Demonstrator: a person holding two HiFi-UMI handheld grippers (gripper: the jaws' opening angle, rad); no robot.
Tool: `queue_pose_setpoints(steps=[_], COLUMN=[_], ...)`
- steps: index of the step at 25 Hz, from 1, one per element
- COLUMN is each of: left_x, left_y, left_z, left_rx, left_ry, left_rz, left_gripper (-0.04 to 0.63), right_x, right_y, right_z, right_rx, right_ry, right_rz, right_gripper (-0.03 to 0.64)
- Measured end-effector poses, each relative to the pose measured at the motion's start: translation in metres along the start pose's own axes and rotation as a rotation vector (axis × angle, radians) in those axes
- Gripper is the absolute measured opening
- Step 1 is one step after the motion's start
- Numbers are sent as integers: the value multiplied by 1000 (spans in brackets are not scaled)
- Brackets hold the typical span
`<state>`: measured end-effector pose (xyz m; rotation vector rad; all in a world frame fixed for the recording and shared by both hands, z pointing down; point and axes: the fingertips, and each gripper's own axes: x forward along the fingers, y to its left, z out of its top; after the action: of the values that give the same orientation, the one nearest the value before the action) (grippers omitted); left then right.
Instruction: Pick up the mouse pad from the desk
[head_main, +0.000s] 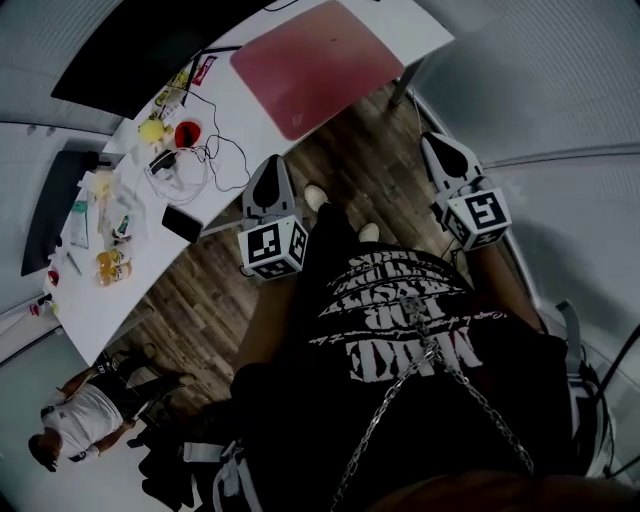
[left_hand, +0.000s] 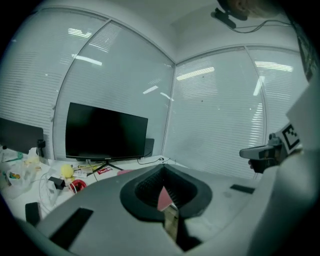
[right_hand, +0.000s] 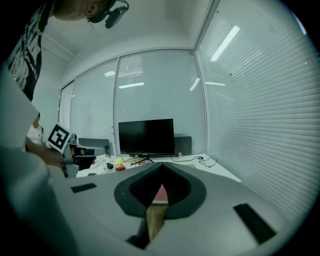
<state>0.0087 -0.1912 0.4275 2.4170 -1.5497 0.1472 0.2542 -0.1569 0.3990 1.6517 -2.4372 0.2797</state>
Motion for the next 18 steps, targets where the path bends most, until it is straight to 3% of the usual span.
queue_pose_setpoints(steps=[6, 13, 18], left_x=[44, 110, 147], left_y=[43, 97, 147], left_z=[0, 47, 57], left_rx=[-14, -20, -45], left_ry=[32, -25, -36], left_rz=[18, -3, 5], left_gripper=[6, 6, 6], right_x=[68, 145, 195], right_y=[-10, -11, -11], right_z=[17, 52, 65], right_rx=[-2, -51, -60], right_ry=[16, 13, 19], right_rz=[3, 21, 11], right_gripper=[-6, -6, -6])
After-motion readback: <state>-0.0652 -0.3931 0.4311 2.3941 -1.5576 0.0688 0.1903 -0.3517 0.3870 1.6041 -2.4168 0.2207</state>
